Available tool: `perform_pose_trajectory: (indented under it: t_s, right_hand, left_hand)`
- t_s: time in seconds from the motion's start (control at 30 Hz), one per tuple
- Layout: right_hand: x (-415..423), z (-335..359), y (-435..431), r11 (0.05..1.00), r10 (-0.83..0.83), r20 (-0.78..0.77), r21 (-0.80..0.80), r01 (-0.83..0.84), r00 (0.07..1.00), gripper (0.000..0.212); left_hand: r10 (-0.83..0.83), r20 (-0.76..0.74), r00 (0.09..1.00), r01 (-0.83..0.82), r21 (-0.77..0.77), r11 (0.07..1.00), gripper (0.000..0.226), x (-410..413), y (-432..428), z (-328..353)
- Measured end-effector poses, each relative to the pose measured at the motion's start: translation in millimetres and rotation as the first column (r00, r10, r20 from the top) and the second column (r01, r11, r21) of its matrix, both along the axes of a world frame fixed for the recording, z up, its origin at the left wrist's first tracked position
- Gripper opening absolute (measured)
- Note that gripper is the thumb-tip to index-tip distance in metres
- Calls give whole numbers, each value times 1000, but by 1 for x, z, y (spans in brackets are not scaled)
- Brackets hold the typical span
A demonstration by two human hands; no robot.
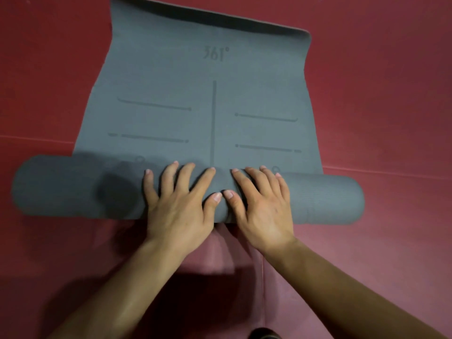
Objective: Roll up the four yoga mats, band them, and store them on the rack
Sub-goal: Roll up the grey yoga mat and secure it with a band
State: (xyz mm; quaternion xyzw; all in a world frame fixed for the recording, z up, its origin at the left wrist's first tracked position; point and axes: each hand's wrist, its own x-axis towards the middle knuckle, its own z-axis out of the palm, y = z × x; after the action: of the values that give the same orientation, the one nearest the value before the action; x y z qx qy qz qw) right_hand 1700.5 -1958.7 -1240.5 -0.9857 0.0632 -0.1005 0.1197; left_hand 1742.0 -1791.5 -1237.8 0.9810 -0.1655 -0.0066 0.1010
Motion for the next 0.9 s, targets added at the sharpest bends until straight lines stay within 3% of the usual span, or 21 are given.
perform_pose_trajectory:
  t_s: [0.2,0.33,0.6,0.8,0.9]
  right_hand:
    - [-4,1,-2,990,-138,-85,14,140,987,61]
    - [3,-2,-5,990,-138,-91,10,140,986,60]
    - [26,7,-16,993,-89,-119,72,98,989,71]
    - [21,-1,-16,999,-43,-129,8,45,991,66]
    - [37,-4,-22,998,-48,-65,-38,45,997,62]
  left_hand:
    - [-15,41,999,15,8,1000,57,25,-5,4]
    - [23,64,998,-17,-85,996,58,8,-2,-2]
    - [49,-14,999,-50,-23,999,60,30,-10,0]
    - [52,17,999,-51,-27,998,62,50,-15,7]
    - [75,49,996,-71,-84,994,65,41,-15,-4]
